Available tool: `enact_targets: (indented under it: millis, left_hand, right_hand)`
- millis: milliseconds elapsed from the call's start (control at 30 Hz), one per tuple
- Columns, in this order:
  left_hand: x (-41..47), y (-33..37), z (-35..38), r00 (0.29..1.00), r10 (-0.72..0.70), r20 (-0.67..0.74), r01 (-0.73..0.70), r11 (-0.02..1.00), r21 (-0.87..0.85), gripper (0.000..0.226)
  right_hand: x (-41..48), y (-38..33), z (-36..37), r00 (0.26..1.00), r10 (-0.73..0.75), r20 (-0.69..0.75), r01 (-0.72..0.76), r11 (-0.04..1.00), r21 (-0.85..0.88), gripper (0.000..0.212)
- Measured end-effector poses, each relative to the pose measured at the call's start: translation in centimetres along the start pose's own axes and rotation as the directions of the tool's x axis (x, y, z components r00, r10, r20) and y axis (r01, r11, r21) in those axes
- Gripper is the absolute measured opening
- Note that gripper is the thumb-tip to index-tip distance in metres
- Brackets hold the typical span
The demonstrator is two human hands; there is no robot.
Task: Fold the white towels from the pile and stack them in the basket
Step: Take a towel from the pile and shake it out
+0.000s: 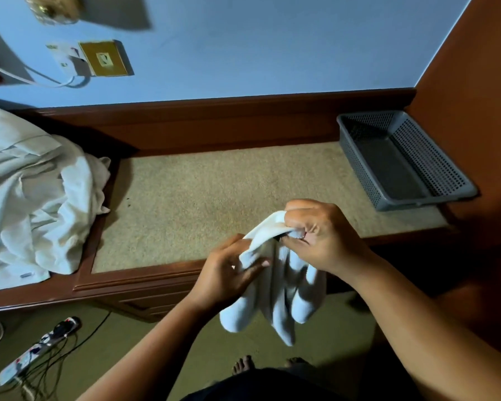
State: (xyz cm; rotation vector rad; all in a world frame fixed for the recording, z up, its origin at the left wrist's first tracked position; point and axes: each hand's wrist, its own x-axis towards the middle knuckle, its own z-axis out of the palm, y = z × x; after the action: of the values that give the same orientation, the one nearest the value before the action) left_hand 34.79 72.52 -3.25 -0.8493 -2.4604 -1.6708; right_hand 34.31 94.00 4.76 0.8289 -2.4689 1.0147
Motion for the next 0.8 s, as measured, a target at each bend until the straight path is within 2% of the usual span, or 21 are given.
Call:
enact_targets:
  millis: [33,100,233,300,367,433,467,533,600,633,667,733,800]
  left_hand:
    - [-0.2,-0.7,-0.1,0.999,-0.047,0.003,0.047,0.999,-0.008,0.01]
    - [-0.6,-1.6,-0.3,0.99,-0.143,0.018,0.143,0.988,-0.058,0.02]
    - [-1.6,-2.9,-0.4,0.932,-0.336,0.136,0.349,0.933,-0.089,0.027]
    - [-1.3,-2.9,-1.3,0.91,-0.409,0.071,0.414,0.904,-0.106,0.048]
    - [0.8,-2.2,-3.5,0.89,-0.446,-0.097,0.438,0.894,-0.093,0.047]
    - [3.7,-0.7,-6.1,0.922,-0.338,-0.187,0.355,0.933,0.062,0.045]
    - [5.1,0.4,-7.4,0.956,-0.236,-0.173,0.264,0.95,0.163,0.051]
    - [7.5,2.4,-9.5,0.994,-0.057,-0.088,0.083,0.94,0.332,0.059]
    - [9.4,4.3,-10.8,0.998,0.037,0.045,-0.053,0.894,0.445,0.064]
    - [10.2,4.9,-11.2,0.991,0.062,0.12,-0.113,0.87,0.48,0.067]
    - [10.8,5.5,-11.4,0.979,0.071,0.189,-0.159,0.85,0.502,0.069]
    - [11.8,5.7,-11.9,0.957,0.058,0.284,-0.217,0.791,0.573,0.075]
    - [12.2,5.5,-12.7,0.946,0.014,0.323,-0.237,0.708,0.665,0.082]
  right_hand:
    - [0.0,0.1,-0.4,1.0,-0.005,0.002,0.005,1.0,-0.007,0.044]
    - [-0.2,0.4,-1.1,1.0,-0.001,-0.005,0.001,1.0,-0.012,0.039]
    - [-0.2,1.1,-2.6,0.996,0.023,-0.091,-0.031,0.995,-0.09,0.037]
    - [-0.4,2.3,-3.4,0.992,0.038,-0.124,-0.059,0.983,-0.171,0.04]
    - [-1.0,4.1,-3.9,0.994,0.074,-0.078,-0.093,0.954,-0.284,0.047]
    - [-2.2,6.1,-3.9,0.991,0.135,0.007,-0.123,0.918,-0.377,0.06]
    - [-2.8,6.9,-3.7,0.983,0.178,0.053,-0.142,0.906,-0.399,0.065]
    - [-3.9,7.7,-3.0,0.958,0.248,0.147,-0.164,0.887,-0.431,0.071]
    - [-4.8,8.4,-2.3,0.935,0.296,0.194,-0.195,0.888,-0.416,0.053]
    - [-5.0,8.8,-2.0,0.919,0.34,0.201,-0.232,0.877,-0.42,0.041]
    - [-5.1,9.1,-1.9,0.892,0.401,0.211,-0.28,0.854,-0.44,0.04]
    - [-5.3,10.0,-1.7,0.868,0.454,0.2,-0.315,0.817,-0.483,0.05]
    - [-5.3,10.7,-1.6,0.884,0.441,0.153,-0.307,0.796,-0.521,0.054]
